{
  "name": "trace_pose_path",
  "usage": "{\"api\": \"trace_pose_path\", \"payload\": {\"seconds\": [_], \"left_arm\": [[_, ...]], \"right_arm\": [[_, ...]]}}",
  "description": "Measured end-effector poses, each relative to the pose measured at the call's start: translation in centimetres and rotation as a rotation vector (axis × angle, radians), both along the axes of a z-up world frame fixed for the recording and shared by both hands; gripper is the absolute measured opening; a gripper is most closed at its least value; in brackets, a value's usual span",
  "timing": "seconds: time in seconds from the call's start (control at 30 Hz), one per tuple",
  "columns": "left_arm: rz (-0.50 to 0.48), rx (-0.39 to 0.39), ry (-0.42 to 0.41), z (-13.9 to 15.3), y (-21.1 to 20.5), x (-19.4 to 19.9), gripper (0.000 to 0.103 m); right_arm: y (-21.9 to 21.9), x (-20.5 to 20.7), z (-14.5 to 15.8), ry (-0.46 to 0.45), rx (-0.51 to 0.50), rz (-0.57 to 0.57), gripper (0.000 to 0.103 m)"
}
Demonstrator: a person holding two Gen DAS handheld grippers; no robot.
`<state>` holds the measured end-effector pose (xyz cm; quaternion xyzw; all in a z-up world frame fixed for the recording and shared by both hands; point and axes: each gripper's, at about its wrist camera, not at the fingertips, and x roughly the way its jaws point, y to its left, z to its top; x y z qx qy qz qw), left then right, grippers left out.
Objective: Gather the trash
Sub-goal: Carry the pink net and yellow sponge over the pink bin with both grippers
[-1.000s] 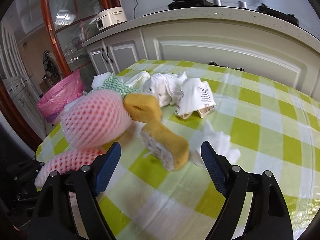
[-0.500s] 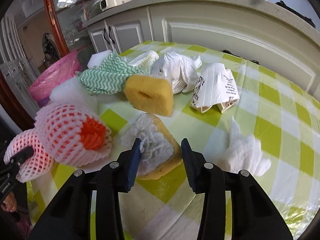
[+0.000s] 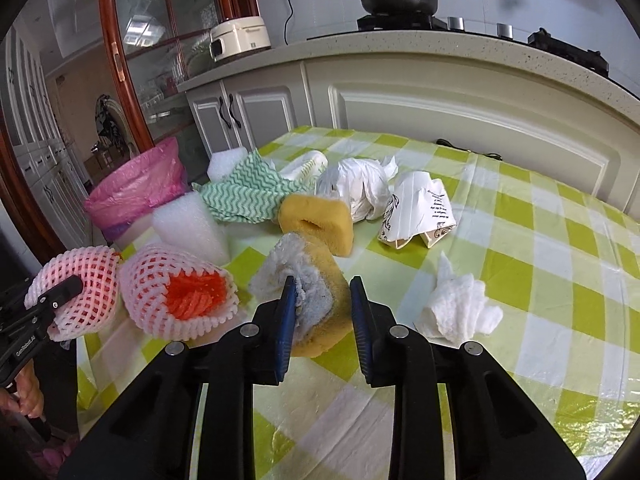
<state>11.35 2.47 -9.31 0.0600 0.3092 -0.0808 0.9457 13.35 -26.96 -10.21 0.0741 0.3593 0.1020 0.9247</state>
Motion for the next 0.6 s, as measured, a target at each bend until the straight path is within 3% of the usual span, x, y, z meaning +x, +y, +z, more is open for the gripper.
{"api": "trace_pose_path", "payload": {"seconds": [0.6], "left_arm": [[-0.038,-0.023,-0.148,5.0,-1.0,-4.0,0.024]], "right_arm": [[-0.1,-5.7,3.3,-0.076,0.0,-0.008,0.027]]}}
